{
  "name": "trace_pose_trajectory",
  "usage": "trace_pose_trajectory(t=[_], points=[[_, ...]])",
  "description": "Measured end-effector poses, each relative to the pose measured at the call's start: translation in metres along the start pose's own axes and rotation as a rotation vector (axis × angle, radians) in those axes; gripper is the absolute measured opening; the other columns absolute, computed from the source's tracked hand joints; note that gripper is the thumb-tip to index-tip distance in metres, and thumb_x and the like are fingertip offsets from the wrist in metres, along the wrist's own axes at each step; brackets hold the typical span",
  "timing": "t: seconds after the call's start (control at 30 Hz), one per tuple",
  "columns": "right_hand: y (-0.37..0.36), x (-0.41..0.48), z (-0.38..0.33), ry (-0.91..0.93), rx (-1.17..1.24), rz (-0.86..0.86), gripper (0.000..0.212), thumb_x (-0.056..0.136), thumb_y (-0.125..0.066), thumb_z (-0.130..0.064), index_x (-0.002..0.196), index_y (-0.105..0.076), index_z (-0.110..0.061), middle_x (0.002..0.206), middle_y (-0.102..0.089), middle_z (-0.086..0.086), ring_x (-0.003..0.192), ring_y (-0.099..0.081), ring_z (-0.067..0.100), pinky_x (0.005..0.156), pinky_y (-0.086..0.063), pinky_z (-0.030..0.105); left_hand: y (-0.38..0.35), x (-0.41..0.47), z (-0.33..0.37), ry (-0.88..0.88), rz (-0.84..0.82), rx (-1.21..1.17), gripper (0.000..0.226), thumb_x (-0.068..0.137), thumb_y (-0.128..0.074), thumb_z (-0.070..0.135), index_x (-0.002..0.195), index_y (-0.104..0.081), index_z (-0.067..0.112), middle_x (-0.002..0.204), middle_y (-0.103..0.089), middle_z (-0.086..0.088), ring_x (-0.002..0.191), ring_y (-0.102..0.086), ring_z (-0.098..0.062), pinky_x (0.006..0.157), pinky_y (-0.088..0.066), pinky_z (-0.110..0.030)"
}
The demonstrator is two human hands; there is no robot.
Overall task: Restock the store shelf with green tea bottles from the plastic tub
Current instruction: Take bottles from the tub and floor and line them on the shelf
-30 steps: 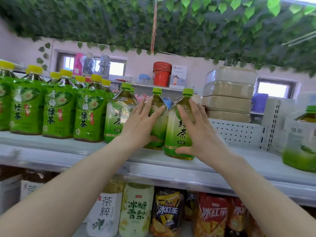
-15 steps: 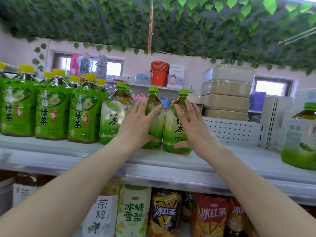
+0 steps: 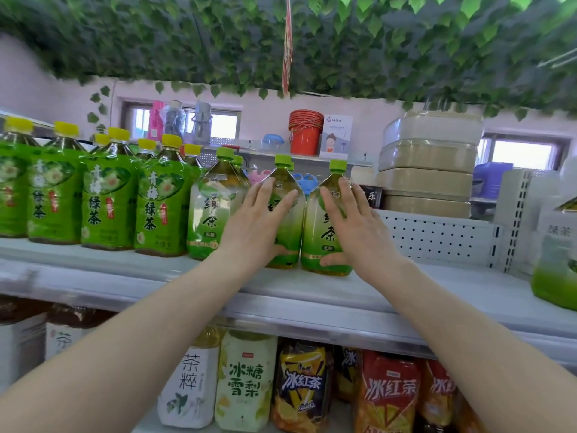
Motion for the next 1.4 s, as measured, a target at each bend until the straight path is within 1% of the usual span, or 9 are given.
trace_pose_trajectory(t=[0.1,0.23,0.43,0.67,0.77,0.87,0.97,1.2,1.4], points=[[0.009,-0.007,0.000,0.003,-0.038,-0.015,0.120,0.077,-0.066,-0.064,0.156,0.012,-0.019,0.162,0.016,0.015,0.151,0.004,0.035,0.120,-0.019,0.051,0.009,-0.007,-0.002,-0.005,0.004,-0.030,0.097,0.076,-0.075,0.052,0.152,-0.018,0.033,0.161,-0.013,-0.008,0.146,-0.019,-0.031,0.111,-0.034,-0.044],[0.031,-0.029,-0.004,-0.003,-0.021,0.051,0.087,0.095,-0.055,-0.048,0.156,-0.008,-0.009,0.163,-0.008,0.018,0.150,-0.011,0.032,0.120,-0.018,0.044,0.029,-0.025,-0.001,-0.041,0.050,-0.042,0.089,0.083,-0.068,0.051,0.153,-0.022,0.021,0.156,-0.028,-0.007,0.142,-0.030,-0.028,0.112,-0.033,-0.040],[0.066,-0.078,-0.025,-0.008,-0.060,0.131,0.067,0.088,-0.069,-0.034,0.142,-0.044,-0.001,0.141,-0.049,0.021,0.129,-0.049,0.038,0.103,-0.042,0.048,0.060,-0.078,0.006,-0.130,0.112,-0.100,0.070,0.088,-0.065,0.046,0.147,-0.040,0.018,0.147,-0.043,-0.004,0.132,-0.043,-0.026,0.099,-0.044,-0.037],[0.076,-0.171,-0.056,-0.037,-0.087,0.070,0.063,0.092,-0.063,-0.032,0.144,-0.042,-0.002,0.142,-0.049,0.020,0.125,-0.051,0.039,0.100,-0.045,0.048,0.062,-0.157,0.021,-0.231,0.107,-0.274,0.058,0.083,-0.074,0.034,0.133,-0.056,0.012,0.131,-0.058,-0.011,0.118,-0.054,-0.033,0.092,-0.049,-0.044],[0.062,-0.219,-0.066,-0.060,-0.082,0.026,0.062,0.091,-0.065,-0.031,0.140,-0.046,0.000,0.138,-0.052,0.022,0.122,-0.053,0.041,0.098,-0.046,0.050,0.049,-0.198,0.029,-0.251,0.086,-0.316,0.054,0.081,-0.075,0.034,0.128,-0.061,0.011,0.124,-0.061,-0.011,0.111,-0.057,-0.033,0.087,-0.049,-0.040],[0.036,-0.274,-0.084,-0.045,-0.058,-0.035,0.061,0.092,-0.063,-0.031,0.140,-0.045,0.003,0.134,-0.053,0.024,0.121,-0.053,0.041,0.099,-0.047,0.051,0.027,-0.243,0.041,-0.288,0.033,-0.403,0.052,0.083,-0.074,0.033,0.128,-0.061,0.011,0.124,-0.061,-0.011,0.113,-0.056,-0.033,0.093,-0.047,-0.041],[0.002,-0.332,-0.109,-0.049,0.007,-0.137,0.060,0.095,-0.060,-0.031,0.141,-0.044,0.003,0.135,-0.053,0.022,0.122,-0.053,0.040,0.099,-0.047,0.050,-0.004,-0.293,0.053,-0.295,-0.048,-0.470,0.049,0.087,-0.071,0.034,0.128,-0.059,0.012,0.126,-0.060,-0.011,0.113,-0.057,-0.033,0.088,-0.049,-0.041],[-0.094,-0.474,-0.174,-0.123,0.230,-0.305,0.053,0.093,-0.055,-0.031,0.137,-0.052,-0.001,0.130,-0.058,0.019,0.110,-0.059,0.039,0.088,-0.049,0.044,-0.118,-0.434,0.083,-0.262,-0.364,-0.601,0.050,0.090,-0.065,0.037,0.133,-0.056,0.014,0.128,-0.058,-0.012,0.117,-0.054,-0.034,0.093,-0.046,-0.042],[-0.194,-0.595,-0.216,-0.243,0.445,-0.450,0.052,0.092,-0.053,-0.032,0.135,-0.055,-0.002,0.127,-0.062,0.018,0.104,-0.064,0.038,0.078,-0.058,0.044,-0.207,-0.571,0.113,-0.187,-0.606,-0.689,0.048,0.086,-0.070,0.031,0.129,-0.060,0.013,0.124,-0.062,-0.011,0.111,-0.058,-0.033,0.089,-0.052,-0.043]])
Point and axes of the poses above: each hand's wrist, its own x-axis towards the middle knuckle, its own y-axis out of the back of the hand, z = x × y, the point moved 10 cm from there along x, towards the middle knuckle
